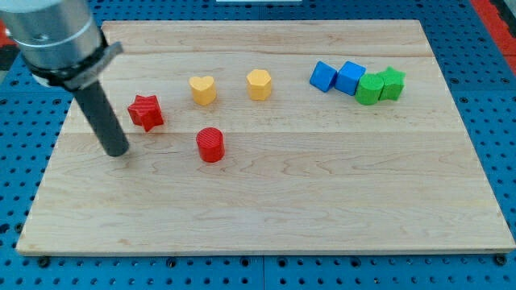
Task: Place the red star to the left of the yellow heart
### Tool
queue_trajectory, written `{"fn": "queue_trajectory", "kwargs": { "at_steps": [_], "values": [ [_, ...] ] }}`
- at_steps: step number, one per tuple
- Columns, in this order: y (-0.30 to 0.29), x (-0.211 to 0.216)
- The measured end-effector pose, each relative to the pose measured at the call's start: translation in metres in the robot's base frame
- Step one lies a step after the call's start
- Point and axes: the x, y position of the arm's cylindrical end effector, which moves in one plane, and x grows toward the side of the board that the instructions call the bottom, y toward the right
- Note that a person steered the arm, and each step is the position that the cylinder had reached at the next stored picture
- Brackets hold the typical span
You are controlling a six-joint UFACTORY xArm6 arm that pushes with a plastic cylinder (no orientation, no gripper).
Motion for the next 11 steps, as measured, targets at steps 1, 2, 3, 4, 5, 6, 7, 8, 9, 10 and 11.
{"fn": "queue_trajectory", "kwargs": {
  "at_steps": [1,2,3,4,5,6,7,8,9,10,11],
  "values": [
    [0.014,-0.032],
    [0.009,-0.076],
    [0.049,-0.070],
    [0.096,-0.078],
    [0.097,-0.096],
    [0.076,-0.063],
    [0.011,-0.058],
    [-0.012,-0.069],
    [-0.006,-0.097],
    [0.001,-0.085],
    [0.111,-0.068]
  ]
}}
